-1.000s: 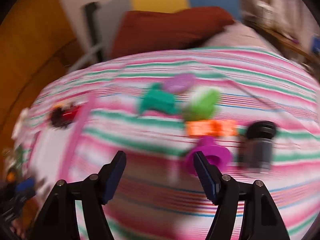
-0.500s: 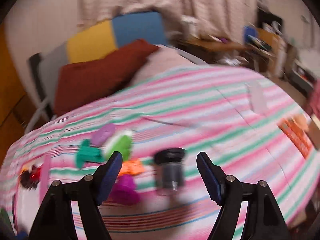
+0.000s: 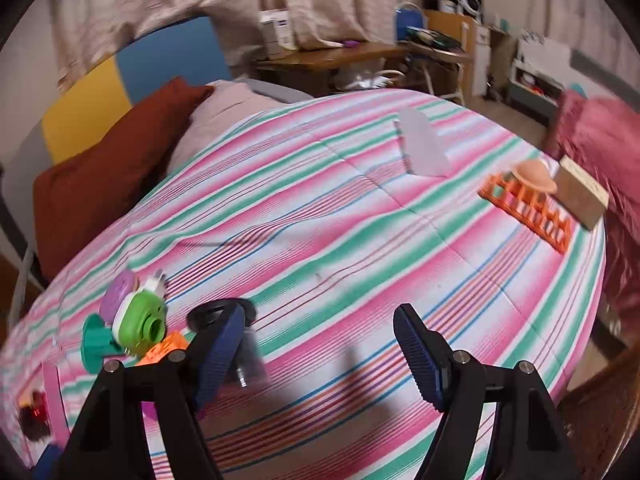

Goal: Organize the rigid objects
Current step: 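Reach the left gripper to the purple cup piece and grasp it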

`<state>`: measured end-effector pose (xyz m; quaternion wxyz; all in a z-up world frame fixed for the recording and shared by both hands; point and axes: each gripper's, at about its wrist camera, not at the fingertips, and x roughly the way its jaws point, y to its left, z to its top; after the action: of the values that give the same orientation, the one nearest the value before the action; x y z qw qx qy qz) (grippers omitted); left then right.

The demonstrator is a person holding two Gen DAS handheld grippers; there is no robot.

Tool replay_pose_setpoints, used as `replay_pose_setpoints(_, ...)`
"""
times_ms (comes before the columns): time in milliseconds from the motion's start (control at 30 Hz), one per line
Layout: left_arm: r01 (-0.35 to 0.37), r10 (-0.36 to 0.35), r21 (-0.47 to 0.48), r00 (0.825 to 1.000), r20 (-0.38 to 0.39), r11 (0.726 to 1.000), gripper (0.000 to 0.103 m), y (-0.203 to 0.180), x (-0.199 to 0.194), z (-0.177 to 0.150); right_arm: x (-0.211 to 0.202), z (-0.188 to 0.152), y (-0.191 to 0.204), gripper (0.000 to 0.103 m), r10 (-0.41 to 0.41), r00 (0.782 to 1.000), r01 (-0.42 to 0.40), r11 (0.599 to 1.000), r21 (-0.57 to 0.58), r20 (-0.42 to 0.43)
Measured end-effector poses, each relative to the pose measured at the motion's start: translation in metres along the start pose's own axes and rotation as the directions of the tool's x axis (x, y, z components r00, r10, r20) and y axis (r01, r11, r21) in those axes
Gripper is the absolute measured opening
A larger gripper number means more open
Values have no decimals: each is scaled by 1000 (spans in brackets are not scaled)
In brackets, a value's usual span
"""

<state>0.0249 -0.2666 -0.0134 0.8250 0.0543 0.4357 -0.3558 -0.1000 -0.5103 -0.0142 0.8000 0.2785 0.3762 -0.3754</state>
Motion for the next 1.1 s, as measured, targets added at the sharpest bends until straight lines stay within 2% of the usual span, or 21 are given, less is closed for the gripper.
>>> replay_pose_setpoints(167, -44, 45, 4, 998, -38, 999, 38, -21, 47, 30, 5, 3, -4, 78, 11, 1000, -11, 999, 39, -13)
replay_pose_setpoints(233, -61, 62, 18, 995, -80, 998, 38, -25, 68, 35, 7, 4, -5, 78, 19, 1000, -18, 999, 45, -22)
replay_pose_setpoints(300, -47, 50, 28, 990, -132, 999, 38, -27, 83, 31, 9, 4, -6, 78, 29, 999, -27, 998, 59, -29)
replay_pose_setpoints(400, -40, 49, 68, 988, -143, 997, 38, -31, 83, 19, 9, 5, -7, 78, 45, 999, -43, 997, 71, -31)
replay_pose_setpoints(633, 6, 9, 136, 994, -112, 991, 38, -43, 58, -15, 8, 5, -9, 78, 65, 997, -62, 995, 82, -29)
replay_pose_setpoints(767, 36, -29, 85, 996, -82, 996, 38, -40, 44, -20, 10, 3, -16, 78, 79, 996, -73, 990, 119, -46)
replay_pose_setpoints(833, 78, -75, 42, 995, -66, 996, 38, -36, 40, -17, 11, 3, -19, 78, 82, 995, -75, 988, 138, -50)
replay_pose_setpoints(933, 126, -124, 9, 986, -112, 992, 38, -39, 48, -11, 9, 5, -23, 78, 80, 996, -73, 985, 154, -38)
replay_pose_setpoints(1100, 175, -164, 46, 971, -172, 984, 38, -61, 65, -14, 9, 6, -31, 78, 77, 996, -69, 980, 188, -34)
